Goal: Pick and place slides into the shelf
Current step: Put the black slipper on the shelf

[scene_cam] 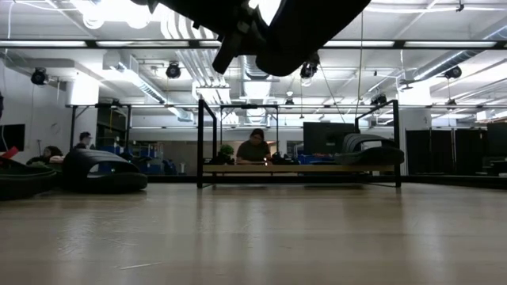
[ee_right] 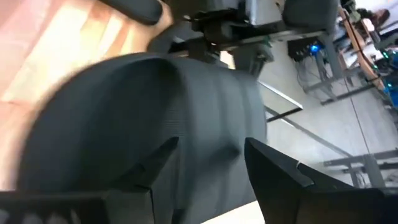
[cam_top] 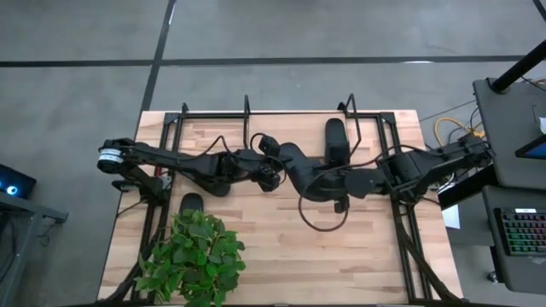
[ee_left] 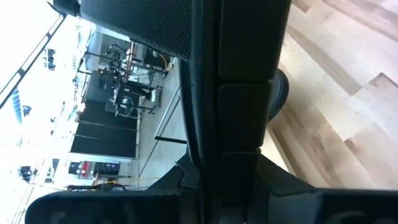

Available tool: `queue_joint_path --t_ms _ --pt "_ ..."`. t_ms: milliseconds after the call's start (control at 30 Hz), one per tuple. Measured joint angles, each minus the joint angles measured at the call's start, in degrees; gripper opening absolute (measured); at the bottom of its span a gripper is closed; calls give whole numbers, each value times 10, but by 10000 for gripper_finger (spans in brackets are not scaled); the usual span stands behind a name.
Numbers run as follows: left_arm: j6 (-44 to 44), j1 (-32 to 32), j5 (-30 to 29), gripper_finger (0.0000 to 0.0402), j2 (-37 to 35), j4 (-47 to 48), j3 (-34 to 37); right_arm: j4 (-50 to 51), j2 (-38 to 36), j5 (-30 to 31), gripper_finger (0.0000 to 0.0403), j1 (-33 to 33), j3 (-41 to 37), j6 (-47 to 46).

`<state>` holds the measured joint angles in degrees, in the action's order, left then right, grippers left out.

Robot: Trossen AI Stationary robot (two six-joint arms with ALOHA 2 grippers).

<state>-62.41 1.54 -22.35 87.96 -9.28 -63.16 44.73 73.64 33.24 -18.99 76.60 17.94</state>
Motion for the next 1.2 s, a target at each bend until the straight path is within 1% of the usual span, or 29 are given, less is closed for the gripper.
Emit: queue_joint_path --t_ms 67,133,200,300,333,400,467,567,667,800,933,1067,1133,1200 --pt "0 1 -1 40 0 -1 0 1 0 -1 159 3 0 0" --pt "0 1 0 40 0 -4 0 -1 0 1 137 3 -1 5" --pt "0 1 0 40 0 -3 0 0 0 2 100 3 -4 7" --pt "0 0 -1 40 0 -2 0 0 3 4 30 3 -5 10" --pt "3 0 -2 40 0 -2 0 -2 4 6 22 3 -5 10" --pt "17 0 -2 40 0 -2 0 -3 6 26 14 3 -5 11" --pt "49 -1 -3 59 0 -3 0 -3 7 55 12 2 -5 9" --pt "104 -6 -18 116 -3 -5 0 -2 7 82 10 3 -7 0" --pt "142 -8 -29 171 -17 5 3 -1 7 112 10 3 -9 -2" --pt "192 -8 -33 222 -37 47 6 3 7 130 10 3 -16 -14" --pt "254 -8 -33 241 -70 79 7 1 7 174 9 4 -25 -35" --pt "321 -6 -27 243 -112 105 9 -2 12 213 9 11 -44 -52" --pt "358 -6 -13 244 -136 104 10 -5 15 235 9 18 -60 -68" --pt "398 -5 0 244 -166 109 12 -6 22 245 9 29 -74 -90"
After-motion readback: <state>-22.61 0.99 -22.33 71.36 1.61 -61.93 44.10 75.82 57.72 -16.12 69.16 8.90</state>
